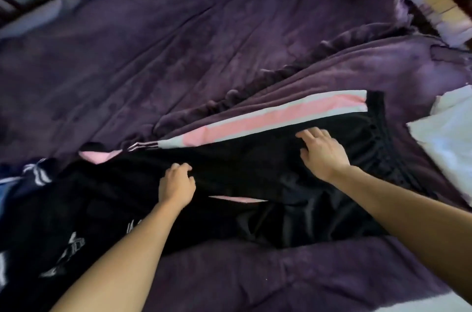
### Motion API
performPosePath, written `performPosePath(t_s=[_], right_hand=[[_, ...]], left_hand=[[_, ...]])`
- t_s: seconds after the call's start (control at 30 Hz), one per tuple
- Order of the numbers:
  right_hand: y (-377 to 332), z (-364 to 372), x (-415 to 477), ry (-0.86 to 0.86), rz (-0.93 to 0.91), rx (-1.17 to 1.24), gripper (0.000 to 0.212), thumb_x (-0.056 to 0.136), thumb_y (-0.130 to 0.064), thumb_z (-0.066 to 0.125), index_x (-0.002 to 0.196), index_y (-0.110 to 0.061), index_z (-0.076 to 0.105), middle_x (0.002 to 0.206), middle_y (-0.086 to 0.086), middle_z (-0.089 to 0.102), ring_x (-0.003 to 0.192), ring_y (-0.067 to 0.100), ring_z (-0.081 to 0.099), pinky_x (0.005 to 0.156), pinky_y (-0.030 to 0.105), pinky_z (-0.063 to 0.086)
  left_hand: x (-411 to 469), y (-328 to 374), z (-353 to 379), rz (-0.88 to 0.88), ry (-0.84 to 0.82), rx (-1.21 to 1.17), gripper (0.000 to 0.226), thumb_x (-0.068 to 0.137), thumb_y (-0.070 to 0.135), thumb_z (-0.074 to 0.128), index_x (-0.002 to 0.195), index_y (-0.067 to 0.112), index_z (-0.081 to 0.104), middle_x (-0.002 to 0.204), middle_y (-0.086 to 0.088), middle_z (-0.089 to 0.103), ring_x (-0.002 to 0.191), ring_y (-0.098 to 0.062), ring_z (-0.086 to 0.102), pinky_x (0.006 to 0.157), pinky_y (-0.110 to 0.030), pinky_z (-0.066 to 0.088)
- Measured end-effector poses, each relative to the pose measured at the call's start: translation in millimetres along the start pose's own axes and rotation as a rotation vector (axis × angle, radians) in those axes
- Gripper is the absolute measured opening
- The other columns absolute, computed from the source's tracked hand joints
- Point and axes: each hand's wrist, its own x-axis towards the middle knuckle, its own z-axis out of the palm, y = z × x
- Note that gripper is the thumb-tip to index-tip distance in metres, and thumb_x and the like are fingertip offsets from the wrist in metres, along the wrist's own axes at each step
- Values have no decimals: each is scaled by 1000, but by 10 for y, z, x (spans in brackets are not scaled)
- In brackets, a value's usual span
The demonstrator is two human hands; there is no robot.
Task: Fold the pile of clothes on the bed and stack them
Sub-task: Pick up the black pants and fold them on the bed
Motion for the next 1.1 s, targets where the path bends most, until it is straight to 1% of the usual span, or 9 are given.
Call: performPosePath(t_s=[0.17,0.27,0.4,0.53,0.63,0.73,0.83,0.93,1.1], right_hand=[[-976,564,315,-72,-232,29,47,92,-25,54,138,-23,45,139,1,47,126,24,45,84,37,48],[-1422,1098,267,-293,-326,-76,70,89,-41,60,149,-32,25,159,1,17,145,25,18,103,45,38],[-1563,1535,234,-409,-227,-290,86,85,-66,51,152,-37,7,161,-3,-12,148,22,-10,110,51,30],[-1823,1544,248,-389,-145,-316,83,83,-54,61,151,-32,18,161,4,1,148,27,3,108,52,32],[-2317,1541,282,-109,-282,-149,65,82,-38,67,141,-23,44,153,8,33,137,32,33,100,49,39],[-2885,1706,284,-56,-398,-98,56,85,-40,65,136,-24,50,142,0,45,125,27,47,91,42,46],[-3093,1975,323,-62,-274,-114,52,90,-42,59,138,-26,46,132,-2,48,119,25,47,82,39,48],[-3019,2017,325,46,-229,-19,25,91,-22,61,115,-17,65,107,3,62,103,30,58,72,38,48],[-2758,1856,16,168,-432,39,15,82,-6,72,96,-8,69,87,4,65,79,32,66,62,37,54]], left_hand=[[98,-1154,22,-440,34,-131,45,92,21,56,135,16,47,132,-14,46,116,-35,53,95,-44,46],[132,-1805,123,-553,63,-135,53,92,22,56,142,15,38,137,-16,42,123,-35,46,98,-47,42],[248,-2423,154,-582,373,-187,52,89,20,59,138,12,42,132,-19,42,121,-38,42,93,-52,40],[458,-2964,-81,-774,510,-520,49,94,32,53,136,9,45,134,-23,46,122,-41,44,97,-48,39],[700,-3092,-268,-572,543,-448,35,91,25,57,121,8,62,122,-23,57,114,-41,51,93,-41,41],[1010,-2996,-365,-250,543,-405,36,86,6,58,121,7,63,123,-17,57,115,-35,52,98,-34,36],[1266,-2932,-287,-33,313,-337,73,85,2,59,148,21,29,151,-12,30,132,-32,36,105,-39,34],[1460,-2940,-229,-47,213,-229,97,83,7,63,149,43,3,159,-6,-1,137,-34,21,99,-52,37],[1577,-3029,-462,-12,195,0,27,82,23,67,109,21,62,146,-5,31,139,-28,20,107,-52,26]])
